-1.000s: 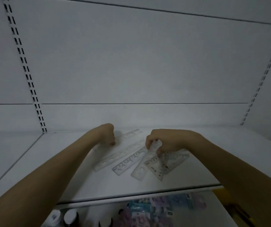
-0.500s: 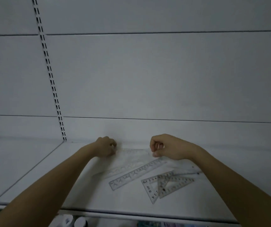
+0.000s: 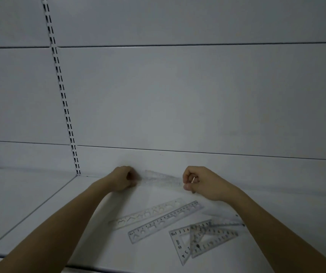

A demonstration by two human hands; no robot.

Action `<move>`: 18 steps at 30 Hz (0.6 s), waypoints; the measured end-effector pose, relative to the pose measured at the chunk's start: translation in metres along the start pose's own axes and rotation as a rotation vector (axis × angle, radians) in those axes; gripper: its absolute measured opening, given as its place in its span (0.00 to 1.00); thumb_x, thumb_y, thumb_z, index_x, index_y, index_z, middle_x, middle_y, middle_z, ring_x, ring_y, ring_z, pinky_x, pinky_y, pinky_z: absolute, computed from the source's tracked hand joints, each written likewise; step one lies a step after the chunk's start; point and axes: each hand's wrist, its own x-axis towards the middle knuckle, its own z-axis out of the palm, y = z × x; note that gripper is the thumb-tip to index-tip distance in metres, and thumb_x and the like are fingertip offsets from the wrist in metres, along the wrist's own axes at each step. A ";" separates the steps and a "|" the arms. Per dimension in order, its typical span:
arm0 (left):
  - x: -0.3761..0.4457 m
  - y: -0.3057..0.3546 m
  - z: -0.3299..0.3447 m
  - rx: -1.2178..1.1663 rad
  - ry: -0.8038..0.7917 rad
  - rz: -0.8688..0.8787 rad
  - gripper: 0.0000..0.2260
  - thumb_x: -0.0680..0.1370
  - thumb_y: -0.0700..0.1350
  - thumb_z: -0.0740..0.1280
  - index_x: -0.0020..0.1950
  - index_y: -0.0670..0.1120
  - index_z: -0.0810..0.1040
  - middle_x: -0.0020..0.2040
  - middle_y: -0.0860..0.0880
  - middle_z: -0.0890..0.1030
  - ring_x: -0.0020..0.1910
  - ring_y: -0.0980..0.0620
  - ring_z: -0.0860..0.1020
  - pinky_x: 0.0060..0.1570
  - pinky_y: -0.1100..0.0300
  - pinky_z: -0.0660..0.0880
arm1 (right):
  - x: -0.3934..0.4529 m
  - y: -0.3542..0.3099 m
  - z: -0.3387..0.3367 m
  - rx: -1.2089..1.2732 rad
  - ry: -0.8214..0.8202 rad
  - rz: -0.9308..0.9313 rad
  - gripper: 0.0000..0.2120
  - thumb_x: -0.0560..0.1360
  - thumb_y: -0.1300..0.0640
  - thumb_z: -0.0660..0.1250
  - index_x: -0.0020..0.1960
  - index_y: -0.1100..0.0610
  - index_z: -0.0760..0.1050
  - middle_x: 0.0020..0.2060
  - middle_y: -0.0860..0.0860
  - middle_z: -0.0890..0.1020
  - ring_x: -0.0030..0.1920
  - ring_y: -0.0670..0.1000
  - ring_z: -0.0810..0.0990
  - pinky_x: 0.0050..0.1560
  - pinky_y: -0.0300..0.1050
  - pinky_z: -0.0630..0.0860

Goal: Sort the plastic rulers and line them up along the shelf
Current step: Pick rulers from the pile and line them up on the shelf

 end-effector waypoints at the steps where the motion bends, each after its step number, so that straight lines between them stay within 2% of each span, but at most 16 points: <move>1: -0.001 0.000 -0.001 -0.026 0.027 0.003 0.11 0.75 0.44 0.70 0.57 0.45 0.77 0.55 0.48 0.79 0.53 0.48 0.76 0.54 0.59 0.72 | 0.003 0.001 0.000 0.002 0.013 0.015 0.05 0.75 0.61 0.69 0.44 0.54 0.75 0.38 0.46 0.77 0.32 0.46 0.77 0.40 0.43 0.74; 4: -0.009 -0.004 -0.005 -0.090 0.093 -0.006 0.06 0.74 0.37 0.69 0.48 0.46 0.76 0.48 0.48 0.81 0.48 0.48 0.78 0.45 0.60 0.74 | 0.015 0.000 0.003 0.014 0.023 0.058 0.08 0.76 0.64 0.63 0.47 0.53 0.75 0.39 0.48 0.78 0.29 0.46 0.78 0.35 0.46 0.71; 6: -0.019 -0.007 -0.010 -0.145 0.062 -0.011 0.09 0.74 0.34 0.68 0.47 0.48 0.76 0.43 0.50 0.84 0.42 0.50 0.81 0.43 0.59 0.78 | 0.024 -0.005 0.009 0.003 0.010 0.056 0.10 0.77 0.64 0.60 0.51 0.51 0.75 0.41 0.48 0.78 0.29 0.46 0.78 0.32 0.44 0.70; 9: -0.038 -0.019 -0.020 -0.168 0.029 -0.027 0.12 0.75 0.33 0.66 0.51 0.51 0.78 0.41 0.54 0.84 0.32 0.54 0.80 0.40 0.60 0.79 | 0.038 -0.021 0.023 -0.042 0.003 0.013 0.09 0.80 0.58 0.59 0.58 0.49 0.73 0.44 0.47 0.76 0.33 0.46 0.76 0.31 0.38 0.69; 11: -0.053 -0.030 -0.029 -0.164 0.020 -0.057 0.17 0.76 0.32 0.61 0.55 0.52 0.77 0.42 0.55 0.82 0.31 0.56 0.80 0.42 0.56 0.79 | 0.047 -0.036 0.035 -0.047 0.018 -0.017 0.09 0.81 0.57 0.58 0.59 0.49 0.72 0.43 0.47 0.76 0.34 0.46 0.74 0.33 0.38 0.69; 14: -0.080 -0.052 -0.042 -0.186 0.005 -0.098 0.23 0.76 0.31 0.55 0.64 0.51 0.74 0.49 0.51 0.79 0.38 0.52 0.79 0.42 0.59 0.75 | 0.061 -0.066 0.057 -0.064 0.002 -0.048 0.08 0.81 0.55 0.58 0.59 0.50 0.71 0.41 0.46 0.75 0.34 0.46 0.73 0.34 0.39 0.69; 16: -0.098 -0.072 -0.050 -0.151 0.027 -0.094 0.22 0.78 0.33 0.53 0.69 0.49 0.72 0.61 0.46 0.77 0.56 0.48 0.77 0.53 0.61 0.71 | 0.071 -0.087 0.075 -0.092 -0.028 -0.066 0.09 0.81 0.50 0.59 0.59 0.50 0.72 0.42 0.47 0.76 0.36 0.46 0.74 0.39 0.41 0.70; 17: -0.107 -0.083 -0.053 -0.129 0.047 -0.088 0.21 0.80 0.37 0.53 0.70 0.49 0.71 0.67 0.46 0.74 0.64 0.48 0.73 0.60 0.60 0.68 | 0.075 -0.099 0.086 -0.102 -0.041 -0.075 0.10 0.80 0.47 0.60 0.59 0.49 0.72 0.43 0.47 0.76 0.38 0.47 0.74 0.41 0.42 0.70; 18: -0.115 -0.095 -0.055 -0.119 0.067 -0.086 0.18 0.82 0.41 0.53 0.71 0.50 0.70 0.70 0.47 0.71 0.67 0.49 0.70 0.63 0.59 0.65 | 0.080 -0.110 0.096 -0.111 -0.053 -0.087 0.12 0.79 0.45 0.62 0.59 0.49 0.72 0.43 0.48 0.76 0.39 0.47 0.74 0.42 0.43 0.70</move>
